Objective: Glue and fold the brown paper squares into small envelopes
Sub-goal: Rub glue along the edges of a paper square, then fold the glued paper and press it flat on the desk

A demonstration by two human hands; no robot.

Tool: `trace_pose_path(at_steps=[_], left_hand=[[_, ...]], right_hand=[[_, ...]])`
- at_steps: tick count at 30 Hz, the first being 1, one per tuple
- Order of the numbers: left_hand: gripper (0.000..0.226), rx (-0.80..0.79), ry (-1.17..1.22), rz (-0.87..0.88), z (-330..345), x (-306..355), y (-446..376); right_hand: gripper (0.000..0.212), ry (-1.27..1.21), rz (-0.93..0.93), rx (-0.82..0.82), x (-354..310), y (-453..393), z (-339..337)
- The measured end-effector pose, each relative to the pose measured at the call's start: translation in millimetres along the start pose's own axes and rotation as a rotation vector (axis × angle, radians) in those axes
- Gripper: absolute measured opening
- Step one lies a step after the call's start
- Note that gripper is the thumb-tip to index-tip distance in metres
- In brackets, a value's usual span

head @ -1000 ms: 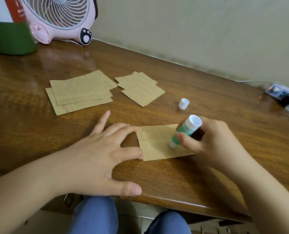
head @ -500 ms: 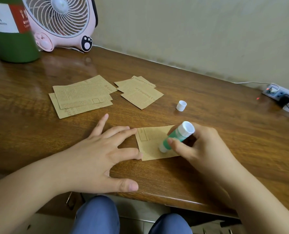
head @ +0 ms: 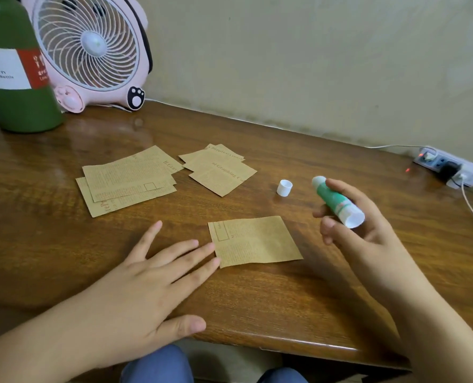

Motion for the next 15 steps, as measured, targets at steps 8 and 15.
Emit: trace_pose_path(at_steps=[8,15], left_hand=[[0.057,0.004,0.12,-0.034,-5.6,-7.6,-6.4],[0.015,0.136,0.386,-0.435,-47.8,-70.7,-72.9]], right_hand=[[0.023,0.08,0.039,0.025,20.7,-29.6,-4.7],[0.023,0.647,0.046,0.062,44.7,-55.5,-16.5]])
Point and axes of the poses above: each hand's wrist, its own y-axis away from the middle knuckle, its own z-axis out of the palm, x = y × z, the point moved 5 cm from there along -y, towards the middle knuckle, and after that the axes turned 11 degrees about -x, right-handed, at the moved point
